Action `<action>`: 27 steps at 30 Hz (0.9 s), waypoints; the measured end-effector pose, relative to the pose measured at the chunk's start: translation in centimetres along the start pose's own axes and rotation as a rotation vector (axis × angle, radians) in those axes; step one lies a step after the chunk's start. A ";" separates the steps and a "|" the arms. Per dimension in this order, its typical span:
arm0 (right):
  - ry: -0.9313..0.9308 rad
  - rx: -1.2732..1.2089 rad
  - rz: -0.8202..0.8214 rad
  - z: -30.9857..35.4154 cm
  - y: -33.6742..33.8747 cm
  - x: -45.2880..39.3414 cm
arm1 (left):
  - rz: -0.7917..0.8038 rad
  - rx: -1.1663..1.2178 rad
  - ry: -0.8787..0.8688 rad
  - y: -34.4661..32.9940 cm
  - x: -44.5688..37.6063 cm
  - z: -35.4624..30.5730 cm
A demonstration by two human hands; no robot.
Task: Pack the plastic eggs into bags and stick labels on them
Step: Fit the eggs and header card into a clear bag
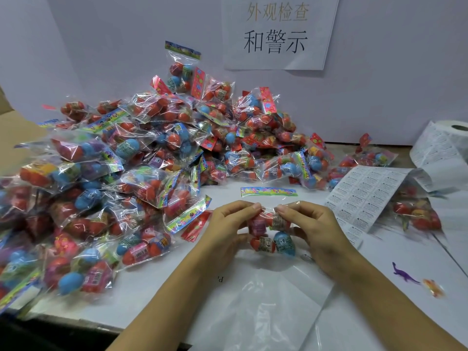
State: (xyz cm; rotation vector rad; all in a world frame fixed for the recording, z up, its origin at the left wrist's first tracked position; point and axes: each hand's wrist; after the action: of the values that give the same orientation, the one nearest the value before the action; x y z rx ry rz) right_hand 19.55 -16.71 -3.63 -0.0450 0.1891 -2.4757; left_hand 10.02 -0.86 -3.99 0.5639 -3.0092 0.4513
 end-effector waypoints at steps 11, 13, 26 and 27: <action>0.101 0.144 -0.211 -0.6 -0.1 -0.1 | -0.079 0.078 0.029 0.1 0.0 -0.2; 0.175 0.223 -0.296 -0.7 0.0 0.1 | -0.124 0.120 0.014 0.2 -0.1 -0.4; 0.157 0.224 -0.106 -0.9 0.0 0.2 | -0.084 0.263 -0.083 0.2 0.2 -1.0; 0.121 0.116 -0.125 -0.8 0.0 0.2 | -0.120 0.253 -0.100 0.3 0.1 -1.0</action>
State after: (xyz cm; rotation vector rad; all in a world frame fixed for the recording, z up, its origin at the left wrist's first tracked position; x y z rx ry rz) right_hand 19.36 -16.75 -4.38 0.1471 0.0970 -2.6111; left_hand 9.79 -0.33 -3.13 0.8011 -3.0080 0.8265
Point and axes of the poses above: each hand's wrist, its own x-axis away from the middle knuckle, its own y-axis out of the back of the hand, z = x × y, and after that the axes turned 1 degree about -x, right-handed
